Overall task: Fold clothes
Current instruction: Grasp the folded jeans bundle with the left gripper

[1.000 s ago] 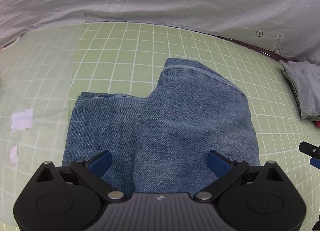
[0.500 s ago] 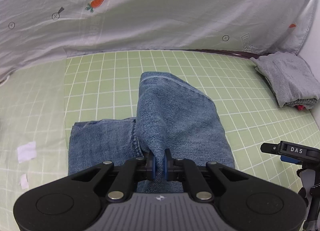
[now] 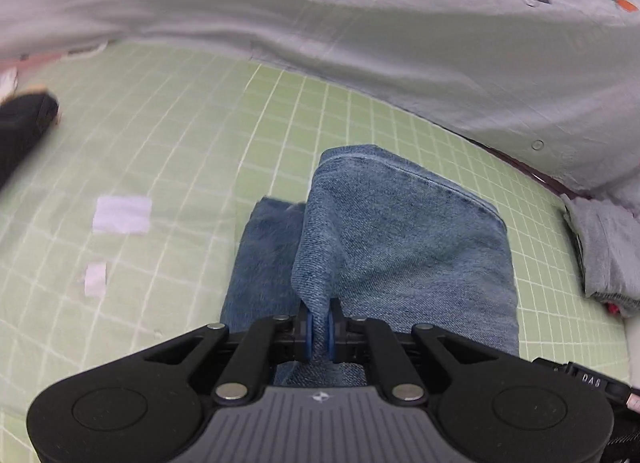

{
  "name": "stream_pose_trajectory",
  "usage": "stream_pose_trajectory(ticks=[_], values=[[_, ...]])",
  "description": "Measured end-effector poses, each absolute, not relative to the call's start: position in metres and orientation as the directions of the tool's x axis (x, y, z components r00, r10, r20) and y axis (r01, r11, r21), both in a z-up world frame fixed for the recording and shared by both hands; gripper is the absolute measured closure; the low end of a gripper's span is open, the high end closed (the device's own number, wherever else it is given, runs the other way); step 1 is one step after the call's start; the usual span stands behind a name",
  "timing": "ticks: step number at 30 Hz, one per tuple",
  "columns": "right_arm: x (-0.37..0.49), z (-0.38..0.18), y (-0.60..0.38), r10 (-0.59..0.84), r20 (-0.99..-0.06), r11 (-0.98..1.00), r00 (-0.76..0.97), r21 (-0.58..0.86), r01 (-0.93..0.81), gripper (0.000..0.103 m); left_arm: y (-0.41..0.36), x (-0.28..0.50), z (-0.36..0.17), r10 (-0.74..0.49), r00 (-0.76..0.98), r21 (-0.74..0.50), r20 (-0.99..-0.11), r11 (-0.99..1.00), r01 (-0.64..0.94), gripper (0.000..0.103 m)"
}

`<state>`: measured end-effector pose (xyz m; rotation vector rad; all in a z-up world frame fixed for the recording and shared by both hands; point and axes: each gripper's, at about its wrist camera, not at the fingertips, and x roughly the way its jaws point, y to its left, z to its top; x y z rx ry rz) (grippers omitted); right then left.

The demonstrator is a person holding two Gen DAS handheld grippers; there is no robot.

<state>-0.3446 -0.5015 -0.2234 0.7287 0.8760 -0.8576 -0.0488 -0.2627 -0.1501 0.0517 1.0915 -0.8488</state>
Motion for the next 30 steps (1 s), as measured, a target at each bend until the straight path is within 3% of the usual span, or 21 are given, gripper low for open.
stream_pose_trajectory(ticks=[6,11,14,21,24,30], values=[[-0.338,-0.220,-0.495,-0.334,-0.881,0.507,0.334,0.130,0.852,0.000,-0.243,-0.038,-0.126,-0.625,0.228,-0.407,-0.747,0.701,0.585,0.095],[-0.334,-0.224,-0.492,-0.321,-0.895,0.530,0.310,0.102,0.842,0.000,-0.245,-0.030,-0.174,-0.488,0.270,-0.274,-0.830,0.778,0.565,0.093],[-0.330,-0.225,-0.489,-0.310,-0.901,0.544,0.304,0.094,0.834,0.000,-0.249,-0.033,-0.184,-0.467,0.275,-0.246,-0.840,0.781,0.574,0.092],[-0.329,-0.224,-0.489,-0.308,-0.900,0.549,0.307,0.096,0.831,0.000,-0.252,-0.035,-0.192,-0.427,0.295,-0.182,-0.855,0.778,0.601,0.072],[-0.325,-0.223,-0.488,-0.299,-0.900,0.549,0.316,0.108,0.829,0.000,-0.249,-0.031,-0.195,-0.407,0.302,-0.168,-0.862,0.792,0.587,0.053],[-0.306,-0.205,-0.486,-0.268,-0.870,0.523,0.413,0.228,0.821,0.000,-0.245,-0.020,-0.201,-0.442,0.239,-0.231,-0.865,0.773,0.591,0.051]])
